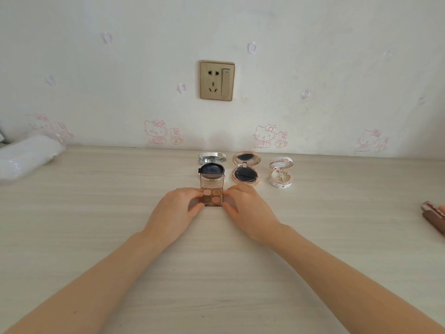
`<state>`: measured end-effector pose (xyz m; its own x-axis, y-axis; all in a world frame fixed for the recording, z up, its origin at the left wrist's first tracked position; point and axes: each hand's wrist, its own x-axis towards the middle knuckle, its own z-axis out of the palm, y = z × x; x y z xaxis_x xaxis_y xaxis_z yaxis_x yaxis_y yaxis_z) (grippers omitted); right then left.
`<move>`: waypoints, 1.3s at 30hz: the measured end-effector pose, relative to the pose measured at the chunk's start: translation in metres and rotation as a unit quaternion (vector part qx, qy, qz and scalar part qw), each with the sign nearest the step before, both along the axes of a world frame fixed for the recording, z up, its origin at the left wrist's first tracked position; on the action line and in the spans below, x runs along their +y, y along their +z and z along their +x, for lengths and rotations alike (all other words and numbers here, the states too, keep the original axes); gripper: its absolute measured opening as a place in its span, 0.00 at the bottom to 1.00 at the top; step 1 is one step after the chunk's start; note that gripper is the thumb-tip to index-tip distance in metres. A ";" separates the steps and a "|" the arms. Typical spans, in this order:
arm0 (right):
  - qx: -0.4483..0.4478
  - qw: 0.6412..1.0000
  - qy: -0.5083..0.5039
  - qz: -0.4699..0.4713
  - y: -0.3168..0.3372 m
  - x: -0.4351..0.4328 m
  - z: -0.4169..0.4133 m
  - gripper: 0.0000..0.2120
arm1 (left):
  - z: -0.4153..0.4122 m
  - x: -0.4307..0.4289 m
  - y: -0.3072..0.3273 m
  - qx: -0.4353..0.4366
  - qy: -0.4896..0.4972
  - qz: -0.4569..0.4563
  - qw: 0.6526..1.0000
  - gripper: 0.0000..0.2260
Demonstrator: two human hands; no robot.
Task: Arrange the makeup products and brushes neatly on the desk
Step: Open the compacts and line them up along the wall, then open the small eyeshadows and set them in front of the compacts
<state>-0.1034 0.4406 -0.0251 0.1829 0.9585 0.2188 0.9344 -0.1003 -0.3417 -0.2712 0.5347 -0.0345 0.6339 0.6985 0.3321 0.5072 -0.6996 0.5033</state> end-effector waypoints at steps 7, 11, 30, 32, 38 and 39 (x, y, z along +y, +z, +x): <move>-0.007 1.000 -0.004 -0.014 -0.002 -0.014 0.004 0.18 | -0.003 -0.013 -0.003 0.027 0.058 0.021 0.998 0.15; -0.026 1.000 -0.006 -0.017 -0.003 -0.034 0.007 0.20 | 0.000 -0.035 0.001 0.015 0.053 0.081 0.995 0.13; -0.117 0.982 -0.151 0.004 0.001 -0.215 0.076 0.21 | 0.109 -0.157 -0.001 0.036 -0.168 0.133 0.976 0.17; -0.122 0.977 -0.173 0.007 0.002 -0.235 0.087 0.21 | 0.126 -0.172 0.000 0.027 -0.186 0.130 0.973 0.17; -0.131 0.964 -0.232 0.015 0.009 -0.289 0.121 0.20 | 0.178 -0.214 0.002 0.006 -0.238 0.101 0.966 0.16; -0.128 0.961 -0.243 0.017 0.011 -0.298 0.127 0.20 | 0.187 -0.220 0.002 0.005 -0.245 0.096 0.965 0.16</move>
